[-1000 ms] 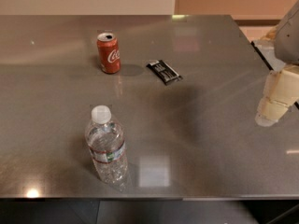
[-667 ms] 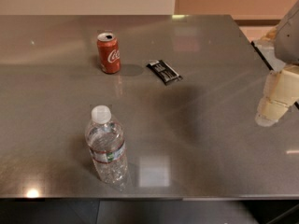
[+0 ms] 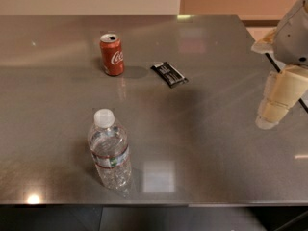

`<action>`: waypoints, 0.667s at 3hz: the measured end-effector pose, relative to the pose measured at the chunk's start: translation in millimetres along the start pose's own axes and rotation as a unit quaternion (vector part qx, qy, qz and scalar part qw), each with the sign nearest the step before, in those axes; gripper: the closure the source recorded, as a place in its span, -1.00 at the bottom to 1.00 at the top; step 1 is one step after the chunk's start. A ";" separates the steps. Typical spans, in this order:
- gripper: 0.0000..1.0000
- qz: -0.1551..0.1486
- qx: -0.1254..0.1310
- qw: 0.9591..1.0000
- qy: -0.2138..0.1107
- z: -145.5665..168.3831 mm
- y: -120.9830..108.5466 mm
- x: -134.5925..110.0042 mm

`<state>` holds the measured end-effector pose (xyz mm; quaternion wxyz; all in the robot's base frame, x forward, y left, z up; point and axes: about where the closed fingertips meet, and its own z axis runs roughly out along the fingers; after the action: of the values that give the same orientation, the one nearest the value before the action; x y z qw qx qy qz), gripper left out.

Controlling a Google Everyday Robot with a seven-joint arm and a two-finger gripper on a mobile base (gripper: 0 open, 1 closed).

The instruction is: Move water bottle near rxbar chocolate

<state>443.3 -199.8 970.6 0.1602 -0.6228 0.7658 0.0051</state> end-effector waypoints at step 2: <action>-1.00 -0.037 -0.102 0.984 -0.141 23.4 37.2 -59.8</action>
Offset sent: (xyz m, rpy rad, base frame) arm -0.0464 0.1158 -0.0125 0.5054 0.1944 0.2967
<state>423.6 -129.7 956.3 0.2021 -0.6570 0.7073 0.1651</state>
